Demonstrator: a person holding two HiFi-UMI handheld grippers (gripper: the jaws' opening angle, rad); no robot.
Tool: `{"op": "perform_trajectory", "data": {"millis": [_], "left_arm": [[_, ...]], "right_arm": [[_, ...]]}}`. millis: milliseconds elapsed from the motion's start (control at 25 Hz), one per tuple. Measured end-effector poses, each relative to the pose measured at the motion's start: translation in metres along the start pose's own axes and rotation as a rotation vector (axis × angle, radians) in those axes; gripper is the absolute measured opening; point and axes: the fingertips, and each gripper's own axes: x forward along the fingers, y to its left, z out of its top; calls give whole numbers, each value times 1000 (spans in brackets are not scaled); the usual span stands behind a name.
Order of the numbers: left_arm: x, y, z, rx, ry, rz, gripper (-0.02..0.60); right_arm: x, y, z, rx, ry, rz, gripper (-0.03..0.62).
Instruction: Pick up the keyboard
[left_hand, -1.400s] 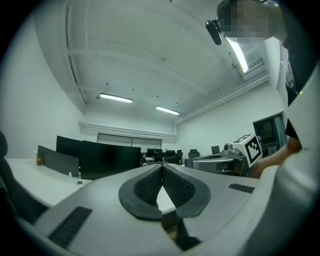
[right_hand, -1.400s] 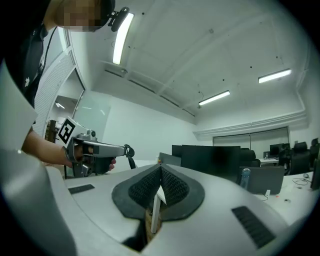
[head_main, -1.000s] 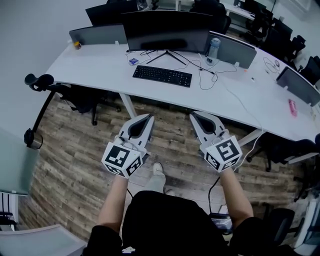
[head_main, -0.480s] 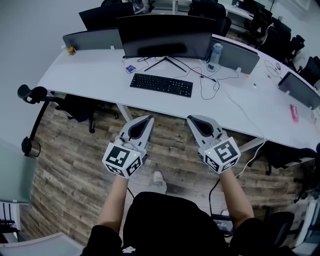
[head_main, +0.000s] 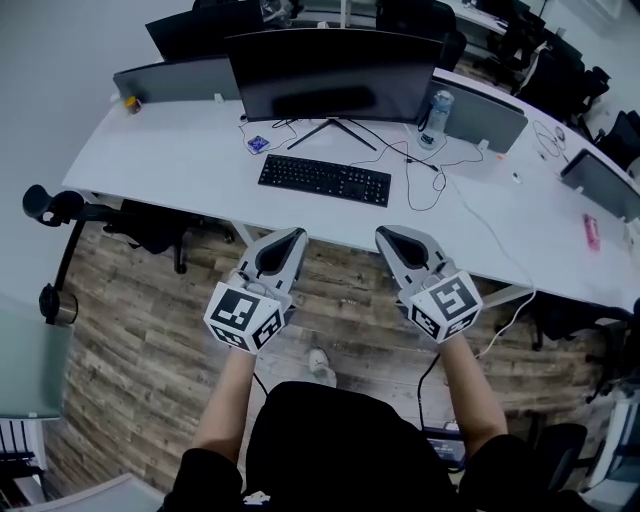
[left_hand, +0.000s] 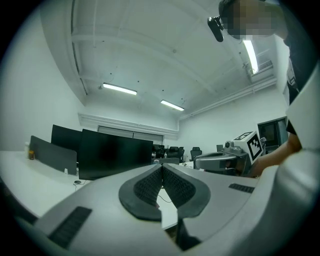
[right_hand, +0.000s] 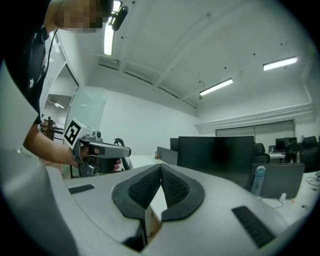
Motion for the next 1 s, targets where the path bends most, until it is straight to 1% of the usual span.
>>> {"op": "perform_trajectory", "data": {"millis": [280, 560, 760, 1000], "left_arm": [[16, 33, -4, -16, -1, -20, 9], [19, 62, -7, -31, -4, -24, 9], [24, 72, -8, -37, -2, -27, 9], [43, 77, -17, -37, 18, -39, 9]], "right_arm": [[25, -22, -18, 43, 53, -42, 6], [45, -27, -20, 33, 64, -54, 6], [57, -31, -18, 22, 70, -51, 6], [66, -48, -23, 17, 73, -57, 6]]}}
